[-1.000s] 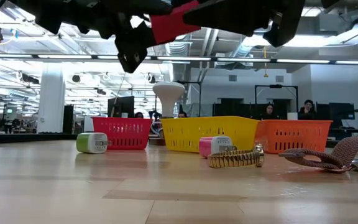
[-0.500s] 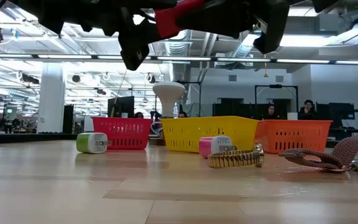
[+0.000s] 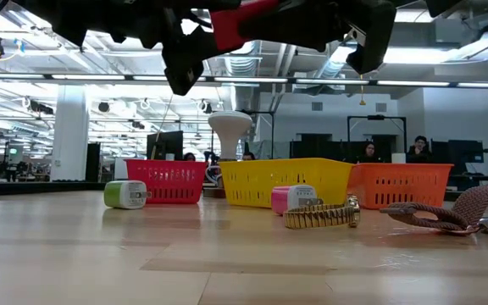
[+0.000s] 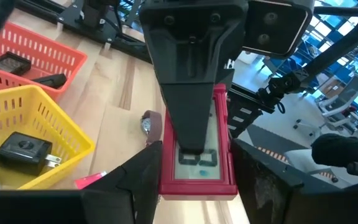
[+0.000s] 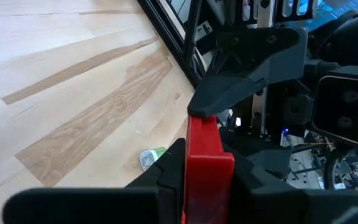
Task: Pick & Place Office items
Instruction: Put the red digital clock into the orange basket
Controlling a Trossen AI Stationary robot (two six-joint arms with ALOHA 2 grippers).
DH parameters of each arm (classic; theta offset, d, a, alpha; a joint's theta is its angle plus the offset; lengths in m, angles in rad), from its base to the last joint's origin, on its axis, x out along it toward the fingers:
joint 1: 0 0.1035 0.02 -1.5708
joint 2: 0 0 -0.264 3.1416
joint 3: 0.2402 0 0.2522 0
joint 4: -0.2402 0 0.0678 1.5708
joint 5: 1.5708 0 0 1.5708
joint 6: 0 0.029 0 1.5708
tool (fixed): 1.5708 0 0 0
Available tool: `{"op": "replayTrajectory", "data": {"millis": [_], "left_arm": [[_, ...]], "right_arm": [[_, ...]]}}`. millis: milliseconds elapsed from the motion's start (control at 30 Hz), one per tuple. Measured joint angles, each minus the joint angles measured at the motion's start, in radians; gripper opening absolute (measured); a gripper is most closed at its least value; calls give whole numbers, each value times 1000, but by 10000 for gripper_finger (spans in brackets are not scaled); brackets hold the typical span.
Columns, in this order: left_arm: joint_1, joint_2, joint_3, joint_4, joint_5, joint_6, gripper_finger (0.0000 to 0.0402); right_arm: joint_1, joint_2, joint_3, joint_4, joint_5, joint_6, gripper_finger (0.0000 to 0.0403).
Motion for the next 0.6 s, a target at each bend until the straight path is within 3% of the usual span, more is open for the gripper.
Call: {"op": "replayTrajectory", "data": {"millis": [333,467,600], "left_arm": [[30,0,0,2,0,33,211],[39,0,0,0,0,62,224],[39,0,0,-1,0,110,230]], "right_arm": [[39,0,0,-92,8,109,56],[79,-25,-1,-239,132,216,56],[115,-116,-1,-522,301,397,56]]}}
